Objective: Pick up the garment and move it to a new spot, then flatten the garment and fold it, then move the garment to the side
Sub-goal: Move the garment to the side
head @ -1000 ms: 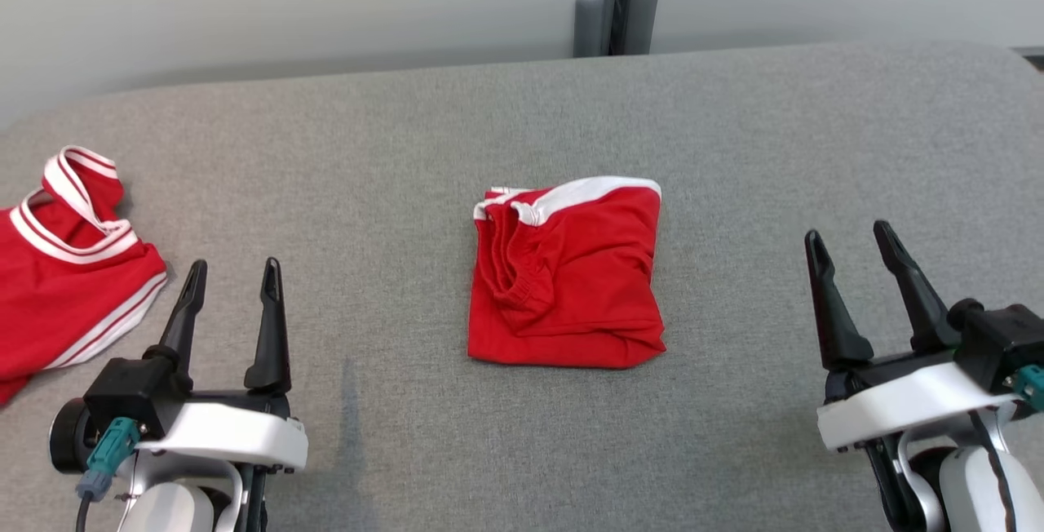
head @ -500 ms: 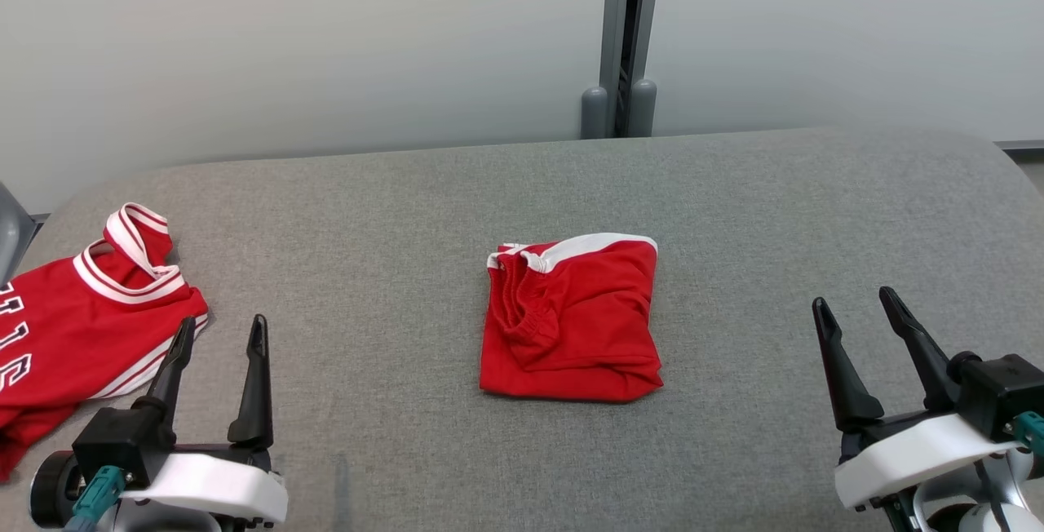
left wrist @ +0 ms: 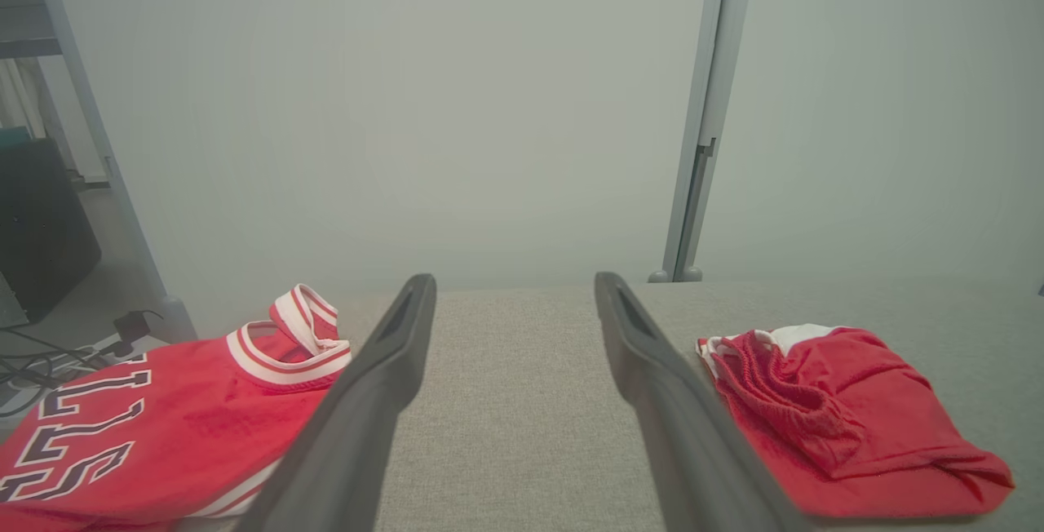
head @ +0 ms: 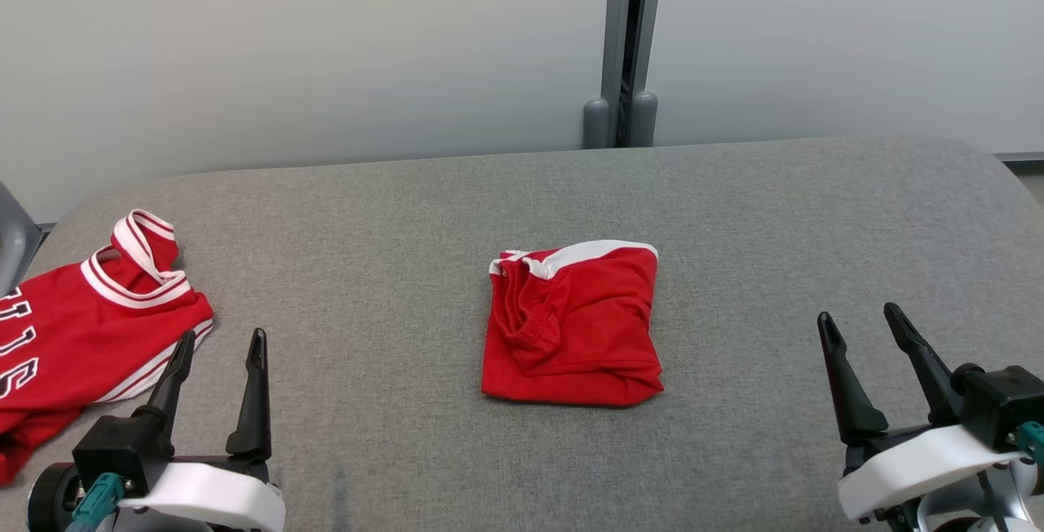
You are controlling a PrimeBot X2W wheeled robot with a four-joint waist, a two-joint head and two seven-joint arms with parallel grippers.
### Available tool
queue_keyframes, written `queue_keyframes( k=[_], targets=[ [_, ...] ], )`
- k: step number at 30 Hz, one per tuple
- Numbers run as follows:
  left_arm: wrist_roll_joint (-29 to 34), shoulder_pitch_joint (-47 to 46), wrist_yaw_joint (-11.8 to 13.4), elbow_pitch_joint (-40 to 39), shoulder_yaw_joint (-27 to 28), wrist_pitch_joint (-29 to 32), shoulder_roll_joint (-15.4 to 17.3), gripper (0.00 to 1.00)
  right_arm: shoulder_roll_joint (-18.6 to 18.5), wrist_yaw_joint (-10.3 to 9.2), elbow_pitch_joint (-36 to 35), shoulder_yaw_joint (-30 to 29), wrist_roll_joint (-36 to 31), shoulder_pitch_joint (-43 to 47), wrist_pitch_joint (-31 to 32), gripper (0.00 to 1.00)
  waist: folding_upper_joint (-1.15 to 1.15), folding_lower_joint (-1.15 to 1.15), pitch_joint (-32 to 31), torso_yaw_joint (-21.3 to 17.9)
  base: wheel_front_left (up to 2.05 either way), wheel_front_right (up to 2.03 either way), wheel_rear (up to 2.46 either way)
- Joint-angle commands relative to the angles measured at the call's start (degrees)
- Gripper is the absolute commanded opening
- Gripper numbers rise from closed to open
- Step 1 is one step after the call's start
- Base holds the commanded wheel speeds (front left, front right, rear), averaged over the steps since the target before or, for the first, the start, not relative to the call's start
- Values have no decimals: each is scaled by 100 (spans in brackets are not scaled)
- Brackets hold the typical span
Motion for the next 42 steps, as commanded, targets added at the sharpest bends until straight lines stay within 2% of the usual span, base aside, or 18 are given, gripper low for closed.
queue_keyframes(
  k=[1,20,26,31,42],
  targets=[
    [-12,42,27,-24,0,8,38,100,-1,0,-3,-8,21,24,-2,100,0,0,1,4,0,0,0],
    [-39,-11,116,-168,-45,19,82,100,23,0,43,-68,47,-17,20,100,0,0,44,114,0,0,0],
    [-43,-215,78,-254,-77,-5,104,100,12,0,180,-129,69,-146,148,100,0,0,243,283,0,0,0],
    [-45,-539,8,-337,-142,-99,50,100,26,0,598,47,179,-511,217,100,0,0,723,521,0,0,0],
    [-20,-1319,-183,-46,-300,-402,-145,100,128,0,2204,507,522,-1509,91,100,0,0,1588,1067,0,0,0]
  ],
)
